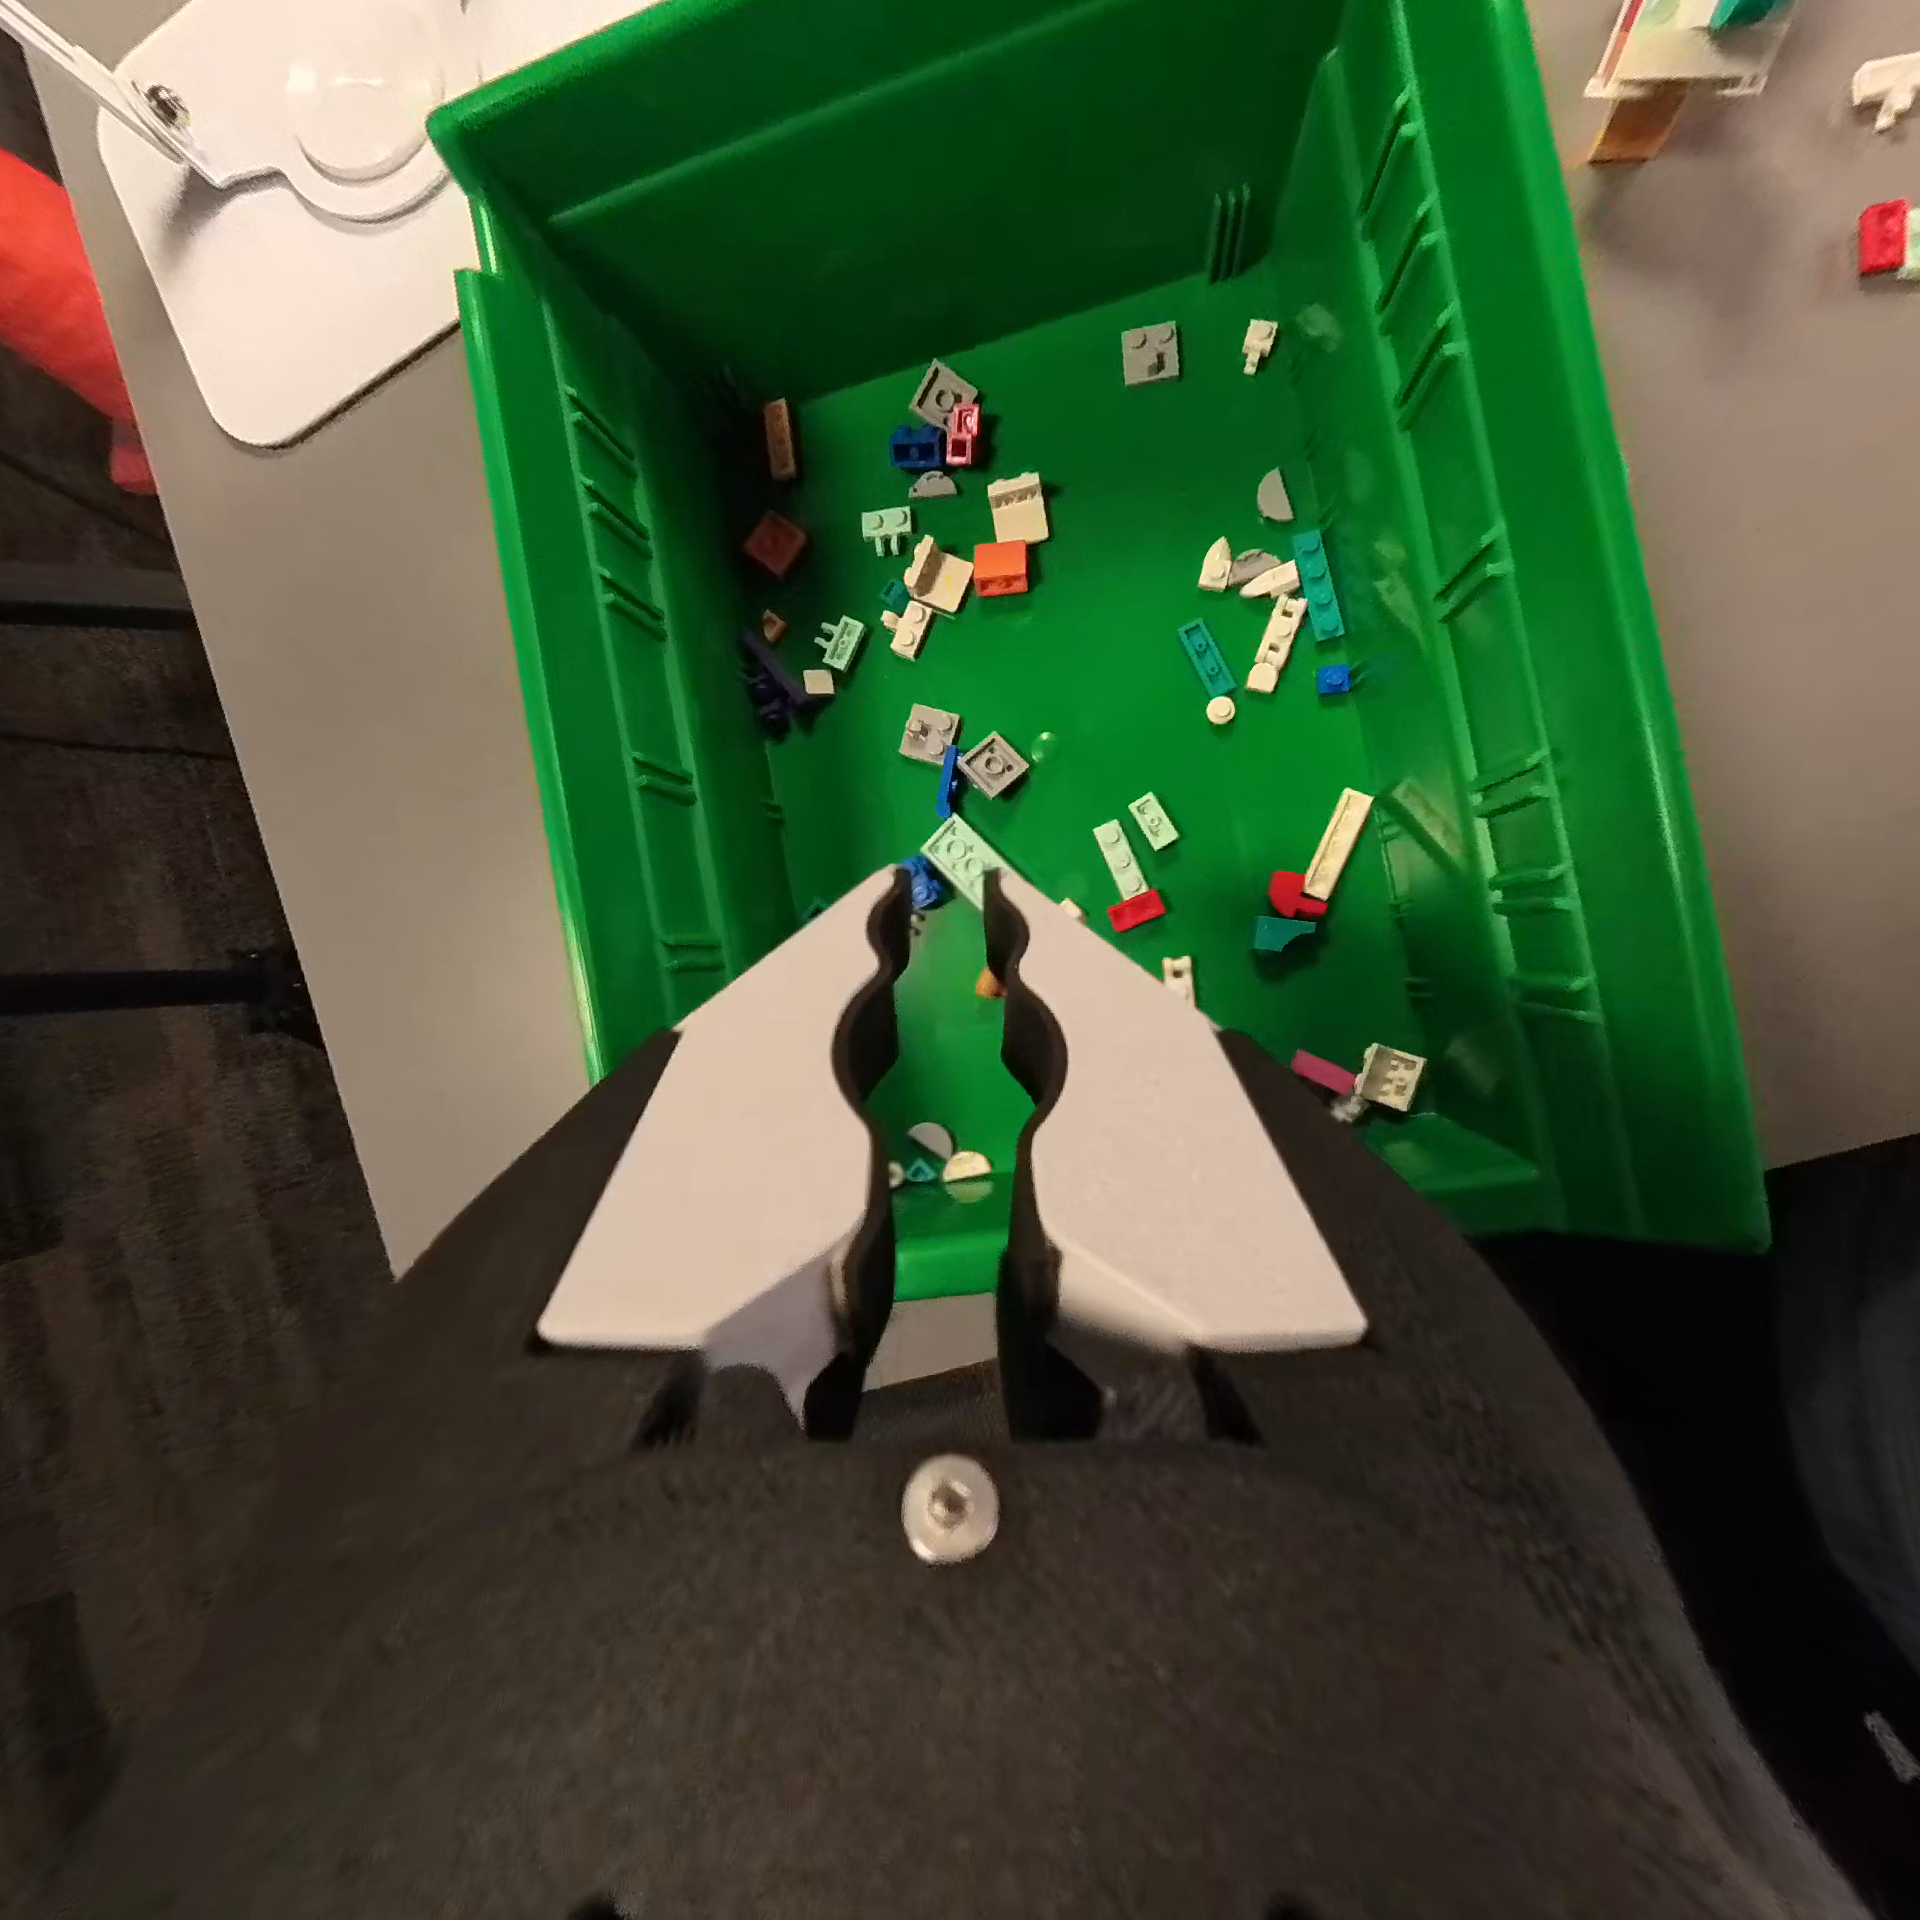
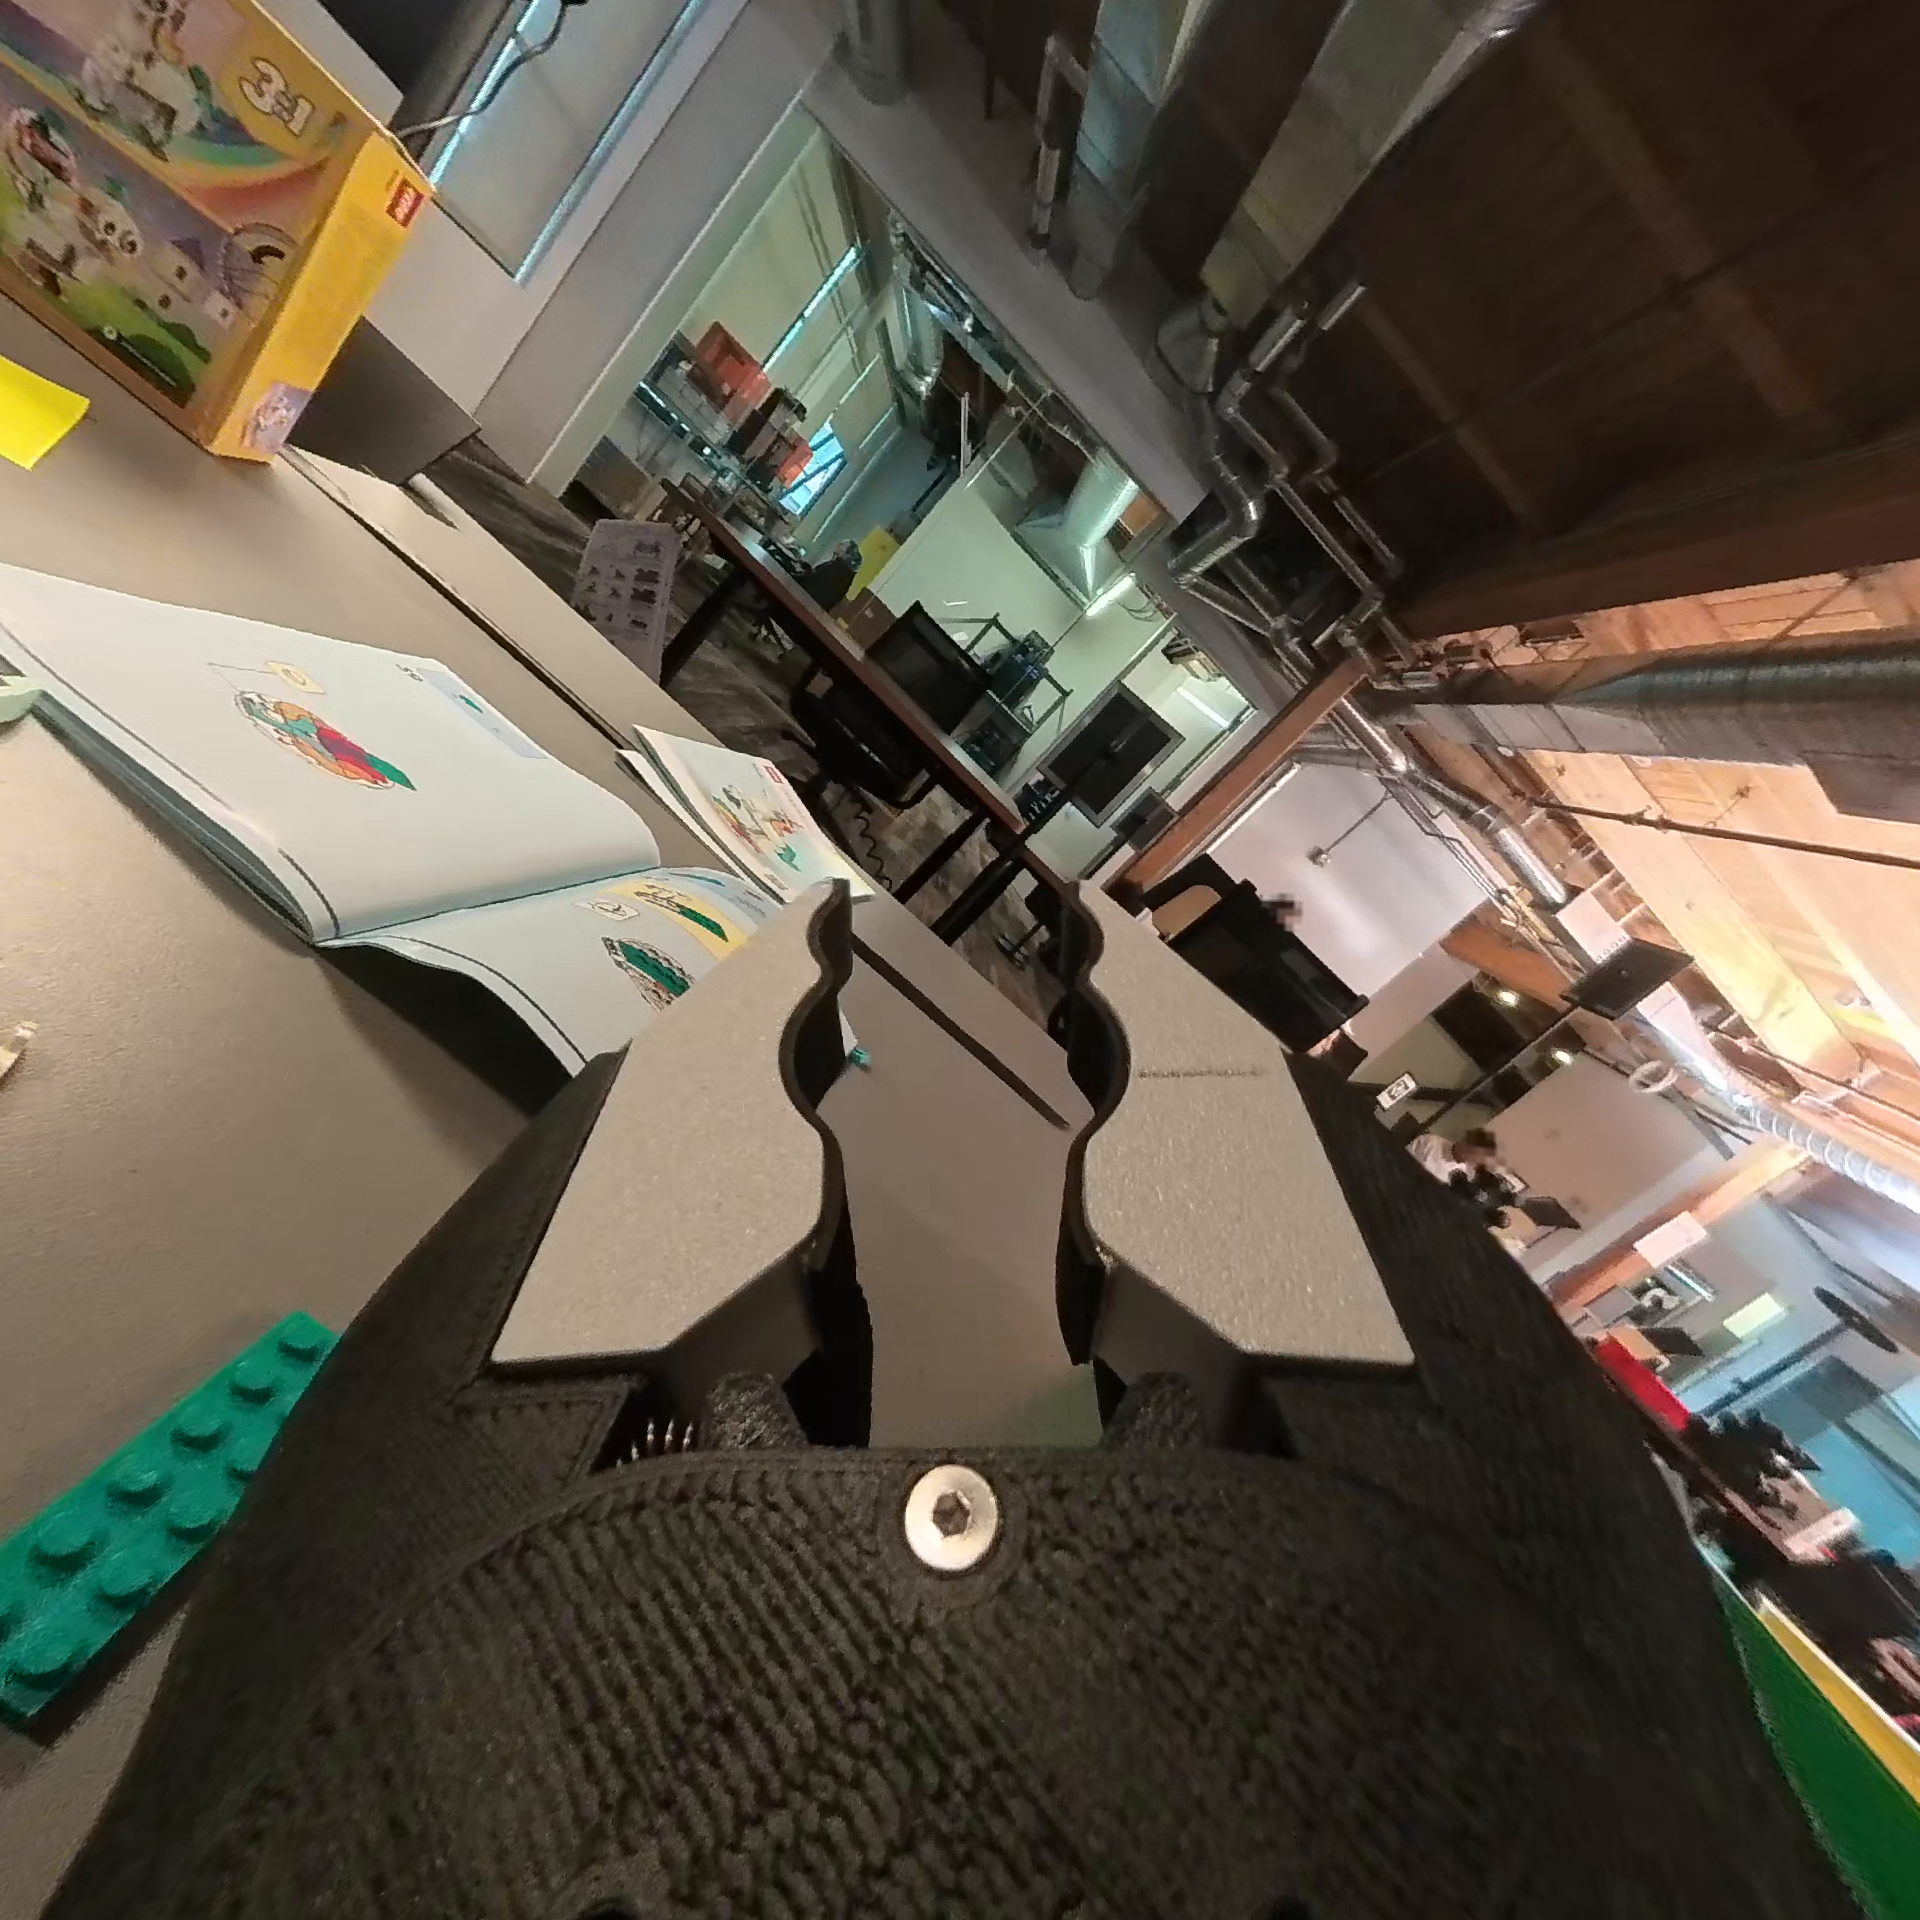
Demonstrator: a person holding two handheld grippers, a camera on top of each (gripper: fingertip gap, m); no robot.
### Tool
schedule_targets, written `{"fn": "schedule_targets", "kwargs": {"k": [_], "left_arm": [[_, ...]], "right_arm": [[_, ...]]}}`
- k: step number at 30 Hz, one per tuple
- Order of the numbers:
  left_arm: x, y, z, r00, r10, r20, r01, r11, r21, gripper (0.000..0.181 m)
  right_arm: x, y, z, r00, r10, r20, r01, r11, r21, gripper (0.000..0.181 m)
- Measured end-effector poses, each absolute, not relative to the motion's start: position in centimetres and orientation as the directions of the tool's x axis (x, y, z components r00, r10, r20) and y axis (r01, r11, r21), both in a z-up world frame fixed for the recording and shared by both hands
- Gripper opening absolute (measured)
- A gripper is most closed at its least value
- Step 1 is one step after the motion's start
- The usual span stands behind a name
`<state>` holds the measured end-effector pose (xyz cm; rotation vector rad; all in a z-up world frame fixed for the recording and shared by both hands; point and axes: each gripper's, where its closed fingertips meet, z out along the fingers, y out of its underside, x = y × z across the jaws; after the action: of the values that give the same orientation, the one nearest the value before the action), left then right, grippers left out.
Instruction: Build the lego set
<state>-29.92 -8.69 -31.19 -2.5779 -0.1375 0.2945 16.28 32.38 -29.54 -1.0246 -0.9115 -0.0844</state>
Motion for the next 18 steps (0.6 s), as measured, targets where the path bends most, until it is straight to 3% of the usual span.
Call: {"fn": "schedule_targets", "kwargs": {"k": [5, 13, 18], "left_arm": [[-30.3, -9.0, -31.5, 0.965, 0.129, -0.226, 0.008, -0.883, -0.468, 0.015], [-30.3, -8.3, -30.7, 0.959, 0.118, -0.258, -0.024, -0.871, -0.491, 0.017], [-32.5, -7.6, -28.9, 0.921, 0.185, -0.344, -0.026, -0.85, -0.526, 0.027]], "right_arm": [[16.3, 32.4, -29.6, 0.641, 0.341, 0.688, 0.46, 0.547, -0.7, 0.039], [16.4, 32.5, -29.6, 0.649, 0.346, 0.678, 0.452, 0.541, -0.709, 0.039], [16.4, 32.5, -29.7, 0.647, 0.352, 0.676, 0.448, 0.541, -0.712, 0.039]]}}
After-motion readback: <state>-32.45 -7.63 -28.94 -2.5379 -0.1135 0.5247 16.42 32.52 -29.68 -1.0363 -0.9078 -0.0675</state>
